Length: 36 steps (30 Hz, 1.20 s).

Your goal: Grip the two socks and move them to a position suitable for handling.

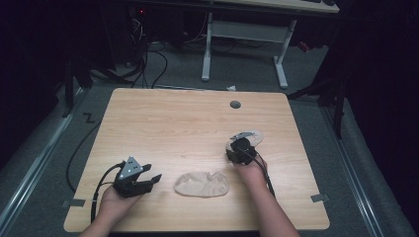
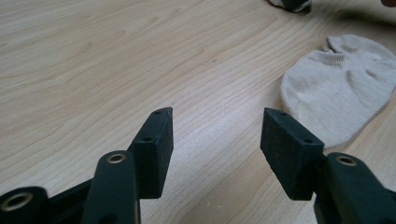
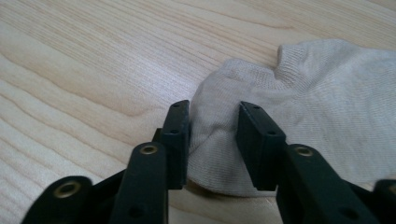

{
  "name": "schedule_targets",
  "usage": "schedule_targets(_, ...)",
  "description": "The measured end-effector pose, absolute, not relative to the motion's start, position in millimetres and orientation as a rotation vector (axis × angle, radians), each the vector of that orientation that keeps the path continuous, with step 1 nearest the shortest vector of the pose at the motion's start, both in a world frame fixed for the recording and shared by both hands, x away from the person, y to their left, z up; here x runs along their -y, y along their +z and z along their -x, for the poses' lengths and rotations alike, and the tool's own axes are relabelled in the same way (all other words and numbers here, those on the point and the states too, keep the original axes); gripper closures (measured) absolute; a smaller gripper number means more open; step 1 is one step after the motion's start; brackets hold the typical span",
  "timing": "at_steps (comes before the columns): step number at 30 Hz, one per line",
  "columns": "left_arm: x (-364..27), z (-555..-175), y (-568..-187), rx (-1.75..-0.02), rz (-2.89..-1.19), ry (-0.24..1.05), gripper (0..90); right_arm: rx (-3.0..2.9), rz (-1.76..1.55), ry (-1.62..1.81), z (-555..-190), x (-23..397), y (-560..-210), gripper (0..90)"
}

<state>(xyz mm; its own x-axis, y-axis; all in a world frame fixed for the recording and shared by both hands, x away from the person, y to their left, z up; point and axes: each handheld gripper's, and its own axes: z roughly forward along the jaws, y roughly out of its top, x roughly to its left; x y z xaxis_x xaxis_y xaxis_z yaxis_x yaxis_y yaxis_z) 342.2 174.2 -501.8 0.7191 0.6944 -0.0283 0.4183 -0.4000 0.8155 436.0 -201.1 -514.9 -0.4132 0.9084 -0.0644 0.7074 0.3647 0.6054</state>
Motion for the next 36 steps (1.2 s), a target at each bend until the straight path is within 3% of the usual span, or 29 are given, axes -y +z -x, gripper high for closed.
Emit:
schedule_targets(12, -170.7, -345.1, -504.0, -0.851, -2.071, 0.379, 43.6, -2.242, -1.393, 0.687, -436.9, 204.3, -514.4, 81.8)
schedule_targets(36, -169.5, -345.4, -504.1, -0.847, -2.075, 0.374, 42.9, -2.189, -1.327, 0.942, -402.9, 211.6, -460.7, 82.6)
